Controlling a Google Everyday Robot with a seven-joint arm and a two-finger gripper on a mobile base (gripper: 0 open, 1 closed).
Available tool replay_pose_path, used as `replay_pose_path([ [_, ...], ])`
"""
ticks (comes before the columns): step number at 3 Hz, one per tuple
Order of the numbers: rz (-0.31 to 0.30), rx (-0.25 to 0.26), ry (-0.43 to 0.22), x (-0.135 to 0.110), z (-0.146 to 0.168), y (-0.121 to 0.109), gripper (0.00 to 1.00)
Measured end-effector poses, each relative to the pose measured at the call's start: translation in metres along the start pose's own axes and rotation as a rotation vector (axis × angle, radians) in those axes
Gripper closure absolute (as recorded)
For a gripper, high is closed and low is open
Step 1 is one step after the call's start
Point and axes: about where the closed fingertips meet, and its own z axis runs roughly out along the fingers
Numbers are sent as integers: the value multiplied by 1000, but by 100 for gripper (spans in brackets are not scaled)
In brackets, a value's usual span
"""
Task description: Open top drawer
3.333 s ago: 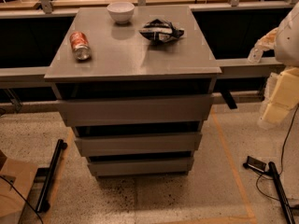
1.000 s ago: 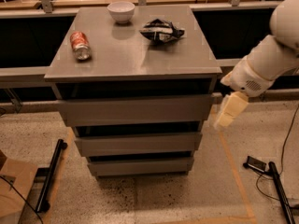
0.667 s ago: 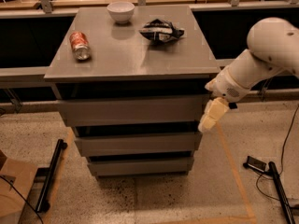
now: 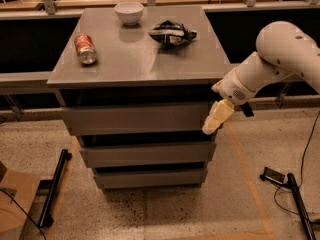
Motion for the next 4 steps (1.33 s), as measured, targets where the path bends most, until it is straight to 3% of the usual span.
replay_pose_path([
  [2,-17,51,-37,-4,35,-1,0],
  [3,-39,81,-71,-8,49,-14,0],
  [4,-51,78,-129,-14,70,-34,0],
])
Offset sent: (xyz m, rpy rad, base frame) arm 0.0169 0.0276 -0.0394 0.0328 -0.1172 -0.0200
